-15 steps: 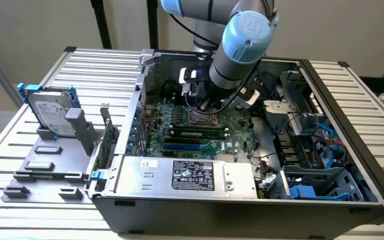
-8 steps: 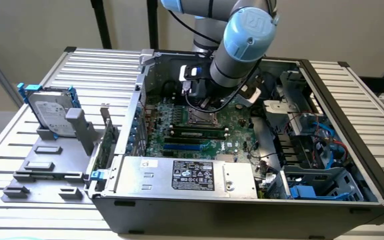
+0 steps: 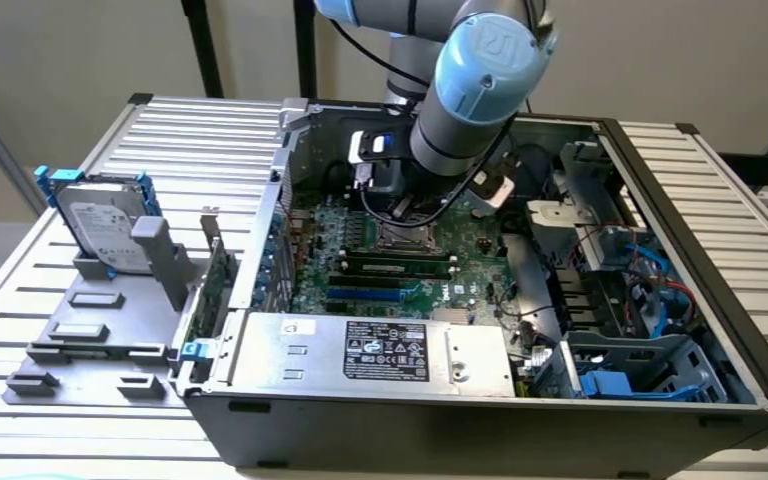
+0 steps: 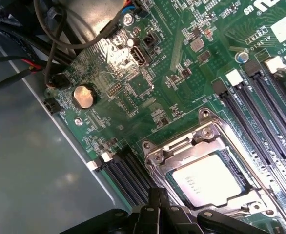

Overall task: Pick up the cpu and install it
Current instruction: 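Install the first cpu locking lever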

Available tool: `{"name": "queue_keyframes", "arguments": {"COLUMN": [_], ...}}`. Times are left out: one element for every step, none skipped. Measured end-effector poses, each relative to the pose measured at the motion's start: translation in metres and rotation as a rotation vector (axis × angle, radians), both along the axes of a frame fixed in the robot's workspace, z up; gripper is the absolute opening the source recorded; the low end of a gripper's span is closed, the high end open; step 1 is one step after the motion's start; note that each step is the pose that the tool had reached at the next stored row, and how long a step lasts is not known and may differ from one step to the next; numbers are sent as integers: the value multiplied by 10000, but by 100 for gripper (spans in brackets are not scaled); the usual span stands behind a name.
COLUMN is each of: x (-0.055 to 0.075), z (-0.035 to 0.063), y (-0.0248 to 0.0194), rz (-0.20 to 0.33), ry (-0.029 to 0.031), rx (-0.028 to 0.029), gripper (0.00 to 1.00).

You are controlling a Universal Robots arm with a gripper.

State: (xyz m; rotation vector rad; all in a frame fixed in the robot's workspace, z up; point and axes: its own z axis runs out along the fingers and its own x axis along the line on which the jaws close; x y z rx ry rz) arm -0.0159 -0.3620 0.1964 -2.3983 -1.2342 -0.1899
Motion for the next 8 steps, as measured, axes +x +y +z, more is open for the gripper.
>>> {"name": "queue_keyframes", "arguments": {"x": [-8, -10, -11, -12, -14, -21, -32, -47], "z": [8, 25, 48, 78, 102, 116, 128, 139], "y": [-10, -22, -38, -54, -68, -82, -93, -102], "rz": [0, 2, 2, 1, 1, -1, -1, 1], "ry": [0, 1, 0, 1, 1, -1, 0, -1], "rx": [-2, -3, 0, -1, 0, 2, 2, 0], "gripper": [11, 11, 11, 11, 11, 11, 11, 11]}}
